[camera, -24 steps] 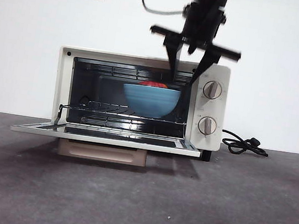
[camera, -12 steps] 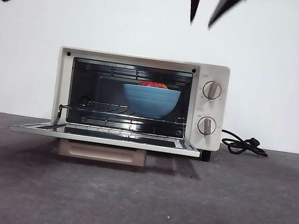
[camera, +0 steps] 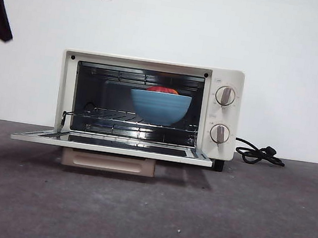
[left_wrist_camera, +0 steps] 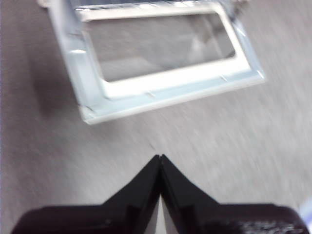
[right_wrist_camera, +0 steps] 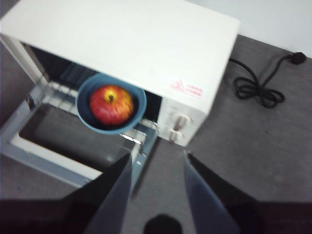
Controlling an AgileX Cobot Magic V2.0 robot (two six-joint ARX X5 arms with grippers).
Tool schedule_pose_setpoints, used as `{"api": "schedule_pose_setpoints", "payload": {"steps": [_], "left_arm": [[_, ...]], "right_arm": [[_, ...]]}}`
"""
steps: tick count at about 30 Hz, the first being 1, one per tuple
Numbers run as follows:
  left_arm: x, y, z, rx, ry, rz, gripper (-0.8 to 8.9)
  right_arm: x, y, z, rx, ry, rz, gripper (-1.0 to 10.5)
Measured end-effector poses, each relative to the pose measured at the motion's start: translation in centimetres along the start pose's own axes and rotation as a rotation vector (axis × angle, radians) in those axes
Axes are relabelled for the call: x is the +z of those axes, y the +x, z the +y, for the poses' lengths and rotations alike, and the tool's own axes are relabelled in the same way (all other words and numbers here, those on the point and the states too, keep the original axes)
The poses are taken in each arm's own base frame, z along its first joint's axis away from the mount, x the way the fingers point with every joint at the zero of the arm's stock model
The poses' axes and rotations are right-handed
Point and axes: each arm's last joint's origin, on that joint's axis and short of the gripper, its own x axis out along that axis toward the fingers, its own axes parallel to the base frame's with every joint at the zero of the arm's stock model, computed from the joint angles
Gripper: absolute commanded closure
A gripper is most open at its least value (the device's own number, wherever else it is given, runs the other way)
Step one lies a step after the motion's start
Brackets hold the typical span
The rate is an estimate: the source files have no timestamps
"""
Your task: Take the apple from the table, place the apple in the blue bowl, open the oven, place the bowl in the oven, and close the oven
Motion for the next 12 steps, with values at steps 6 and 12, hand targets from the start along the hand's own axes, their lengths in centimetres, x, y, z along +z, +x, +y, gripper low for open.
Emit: {"api": "schedule_pose_setpoints", "payload": {"steps": [6,12], "left_arm": [[1.3,3.2,4.3,-0.032,-0.142,0.013,8.22],[1.3,7.1,7.2,-0.027,-0.235,0.091,8.22]], "right_arm": [[-1.1,-3.5,-1.1,0.002,-0.029,-0.024,9.2],[-2.6,-6.8,-2.1,0.003,-0.029,-0.080,9.6]]}}
